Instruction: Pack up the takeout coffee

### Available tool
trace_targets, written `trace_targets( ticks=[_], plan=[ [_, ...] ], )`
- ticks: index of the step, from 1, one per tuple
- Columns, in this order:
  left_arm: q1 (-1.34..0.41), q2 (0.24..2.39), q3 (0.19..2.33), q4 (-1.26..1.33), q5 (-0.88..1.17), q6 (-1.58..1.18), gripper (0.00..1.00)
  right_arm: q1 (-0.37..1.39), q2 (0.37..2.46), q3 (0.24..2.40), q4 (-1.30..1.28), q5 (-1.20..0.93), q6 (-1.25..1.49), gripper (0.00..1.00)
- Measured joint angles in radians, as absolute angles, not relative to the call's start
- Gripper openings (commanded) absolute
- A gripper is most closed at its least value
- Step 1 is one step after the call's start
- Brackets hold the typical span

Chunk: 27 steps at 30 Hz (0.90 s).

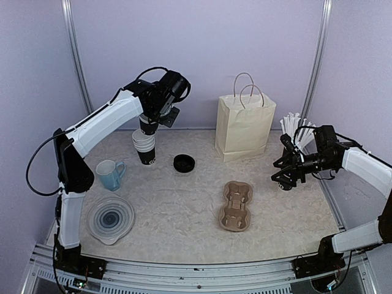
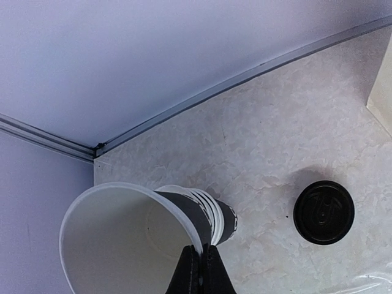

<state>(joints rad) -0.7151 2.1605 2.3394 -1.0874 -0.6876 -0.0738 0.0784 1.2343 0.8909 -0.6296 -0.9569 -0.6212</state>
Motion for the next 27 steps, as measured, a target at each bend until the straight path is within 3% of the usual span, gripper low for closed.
trace_targets(
  ticks=[6,14,27],
  plan=[
    [-0.865,2.068,2.290,-1.052,-0.725,-0.057,0.00,0.078,1.234,0.891,-0.630,-0.957,-0.623,0.82],
    [-1.034,1.879,2.068,-0.958,-0.517,-0.027,0.00,0.079,1.234,0.886,-0.630,-0.956,-0.627,0.82],
    [-1.181,1.958,1.778,-0.870,-0.258,0.005,0.00,0.083,1.234,0.885,-0.630,-0.952,-0.632,0.81]
  ],
)
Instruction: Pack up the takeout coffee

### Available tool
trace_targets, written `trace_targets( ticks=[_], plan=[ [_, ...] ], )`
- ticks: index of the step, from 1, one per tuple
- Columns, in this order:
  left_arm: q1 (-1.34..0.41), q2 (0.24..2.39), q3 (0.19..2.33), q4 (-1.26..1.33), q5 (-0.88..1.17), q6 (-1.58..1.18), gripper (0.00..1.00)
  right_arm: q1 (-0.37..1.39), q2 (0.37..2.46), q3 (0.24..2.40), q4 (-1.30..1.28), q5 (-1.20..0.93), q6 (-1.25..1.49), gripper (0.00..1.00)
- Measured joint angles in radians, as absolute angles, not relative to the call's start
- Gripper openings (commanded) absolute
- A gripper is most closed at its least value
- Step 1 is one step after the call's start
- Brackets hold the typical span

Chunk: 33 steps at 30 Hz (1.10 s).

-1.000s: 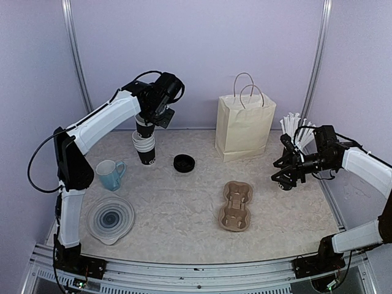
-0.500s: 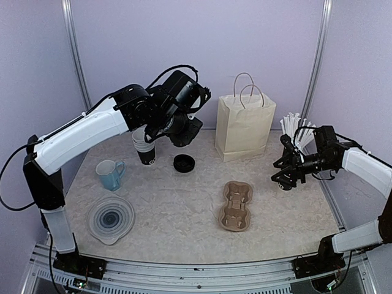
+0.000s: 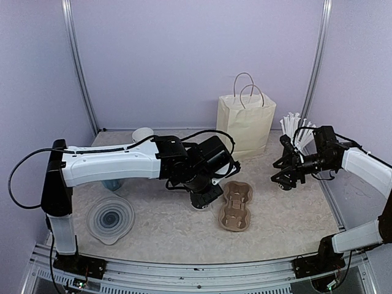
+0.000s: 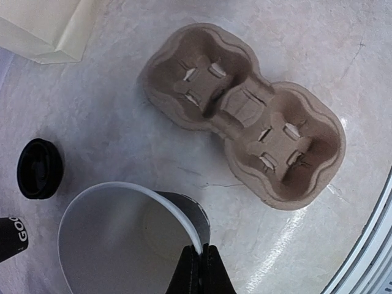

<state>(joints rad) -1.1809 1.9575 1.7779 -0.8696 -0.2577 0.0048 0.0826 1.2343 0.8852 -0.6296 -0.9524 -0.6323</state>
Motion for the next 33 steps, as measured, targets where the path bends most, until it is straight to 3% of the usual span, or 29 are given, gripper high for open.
trace_targets(
  ticks=[8,10,11,13,21,26,33],
  plan=[
    [-1.203,2.004,1.706,-0.812,-0.157,-0.031,0.01,0.084,1.234,0.885,-0.630,-0.949,-0.635,0.82],
    [-1.203,2.005,1.689,-0.803,-0.149,-0.040,0.17,0.084,1.234,0.885,-0.630,-0.949,-0.635,0.82],
    [-1.203,2.005,1.687,-0.798,-0.146,-0.046,0.31,0.084,1.234,0.885,-0.630,-0.949,-0.635,0.82],
    [-1.203,2.005,1.687,-0.793,-0.141,-0.051,0.44,0.084,1.234,0.885,-0.630,-0.949,-0.635,0.81],
    [-1.210,2.001,1.828,-0.892,-0.147,-0.053,0.60,0.084,1.234,0.885,-0.630,-0.949,-0.635,0.82],
    [-1.164,1.948,1.914,-0.910,-0.242,-0.059,0.57,0.085,1.234,0.885,-0.630,-0.949,-0.635,0.82],
    [-0.888,1.992,1.982,-0.899,-0.303,-0.067,0.57,0.085,1.234,0.885,-0.630,-0.948,-0.635,0.82]
  ],
)
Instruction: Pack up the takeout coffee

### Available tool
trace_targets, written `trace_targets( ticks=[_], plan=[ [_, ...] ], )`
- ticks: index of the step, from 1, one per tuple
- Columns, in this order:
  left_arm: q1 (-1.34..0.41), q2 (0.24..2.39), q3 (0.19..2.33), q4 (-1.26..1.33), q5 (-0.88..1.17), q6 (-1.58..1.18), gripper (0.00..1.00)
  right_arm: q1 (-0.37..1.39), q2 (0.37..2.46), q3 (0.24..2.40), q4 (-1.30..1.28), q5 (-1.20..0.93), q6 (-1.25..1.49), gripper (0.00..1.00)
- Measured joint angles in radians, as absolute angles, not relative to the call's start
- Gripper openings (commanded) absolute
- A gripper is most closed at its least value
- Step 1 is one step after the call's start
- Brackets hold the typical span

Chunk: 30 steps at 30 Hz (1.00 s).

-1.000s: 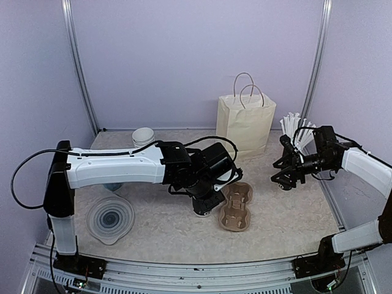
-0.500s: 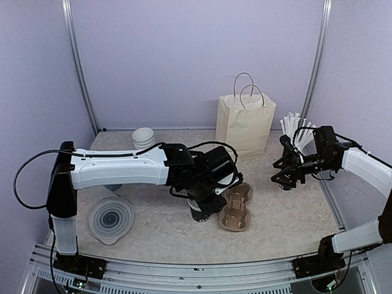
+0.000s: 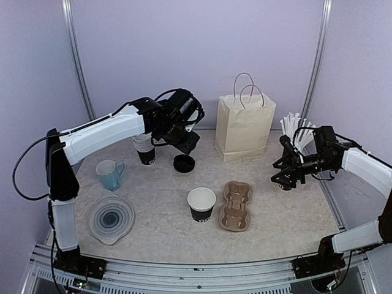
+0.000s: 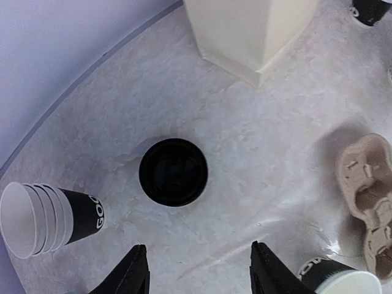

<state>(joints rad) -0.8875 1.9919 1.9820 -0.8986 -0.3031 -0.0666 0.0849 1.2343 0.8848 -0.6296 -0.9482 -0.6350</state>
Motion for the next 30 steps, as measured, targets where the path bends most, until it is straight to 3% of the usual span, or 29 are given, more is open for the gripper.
trace_targets(
  ticks=[7,11,15,30],
  plan=[
    [-0.775,2.190,2.077,-0.884,-0.236,-0.020,0.62,0.085,1.234,0.882,-0.630,-0.944,-0.635,0.81],
    [-0.770,2.311,2.192,-0.892,-0.195,-0.006,0.54,0.085,1.234,0.881,-0.630,-0.942,-0.635,0.82],
    [-0.747,2.402,2.259,-0.893,-0.176,-0.018,0.54,0.085,1.241,0.881,-0.630,-0.941,-0.635,0.82],
    [-0.707,2.485,2.262,-0.884,-0.144,-0.052,0.38,0.091,1.262,0.880,-0.630,-0.934,-0.635,0.81]
  ],
)
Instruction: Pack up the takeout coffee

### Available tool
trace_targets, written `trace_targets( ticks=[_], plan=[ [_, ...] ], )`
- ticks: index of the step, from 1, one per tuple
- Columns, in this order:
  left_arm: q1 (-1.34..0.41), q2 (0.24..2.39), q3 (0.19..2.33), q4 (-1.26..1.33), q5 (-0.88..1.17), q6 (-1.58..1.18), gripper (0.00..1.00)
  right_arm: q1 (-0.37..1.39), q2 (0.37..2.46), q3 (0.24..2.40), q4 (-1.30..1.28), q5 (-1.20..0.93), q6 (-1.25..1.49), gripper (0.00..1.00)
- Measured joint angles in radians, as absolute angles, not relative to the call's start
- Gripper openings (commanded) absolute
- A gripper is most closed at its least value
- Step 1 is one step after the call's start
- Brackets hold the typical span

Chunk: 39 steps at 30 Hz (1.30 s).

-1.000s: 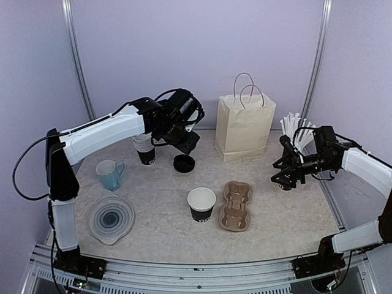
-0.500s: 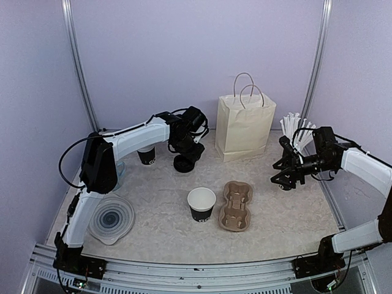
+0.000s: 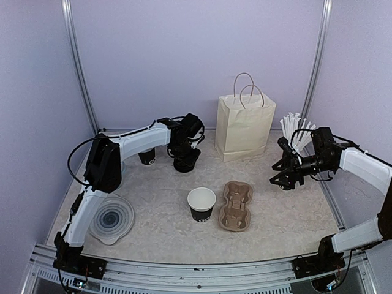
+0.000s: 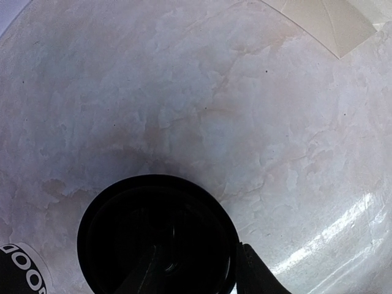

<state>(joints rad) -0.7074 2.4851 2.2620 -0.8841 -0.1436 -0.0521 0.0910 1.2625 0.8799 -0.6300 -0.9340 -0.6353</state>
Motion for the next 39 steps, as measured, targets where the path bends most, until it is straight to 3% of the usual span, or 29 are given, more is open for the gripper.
trace_targets(
  ticks=[18,23,36,39],
  plan=[
    [-0.708,2.522,2.262,-0.860,-0.112,-0.063,0.23,0.092,1.272,0.880,-0.630,-0.934,-0.635,0.81],
    [-0.708,2.522,2.262,-0.860,-0.114,-0.060,0.37,0.092,1.275,0.880,-0.630,-0.934,-0.635,0.81],
    [-0.713,2.522,2.262,-0.861,-0.113,-0.062,0.37,0.097,1.279,0.880,-0.630,-0.934,-0.635,0.81],
    [-0.726,2.519,2.260,-0.860,-0.142,-0.059,0.44,0.097,1.279,0.880,-0.630,-0.934,-0.635,0.81]
  ],
)
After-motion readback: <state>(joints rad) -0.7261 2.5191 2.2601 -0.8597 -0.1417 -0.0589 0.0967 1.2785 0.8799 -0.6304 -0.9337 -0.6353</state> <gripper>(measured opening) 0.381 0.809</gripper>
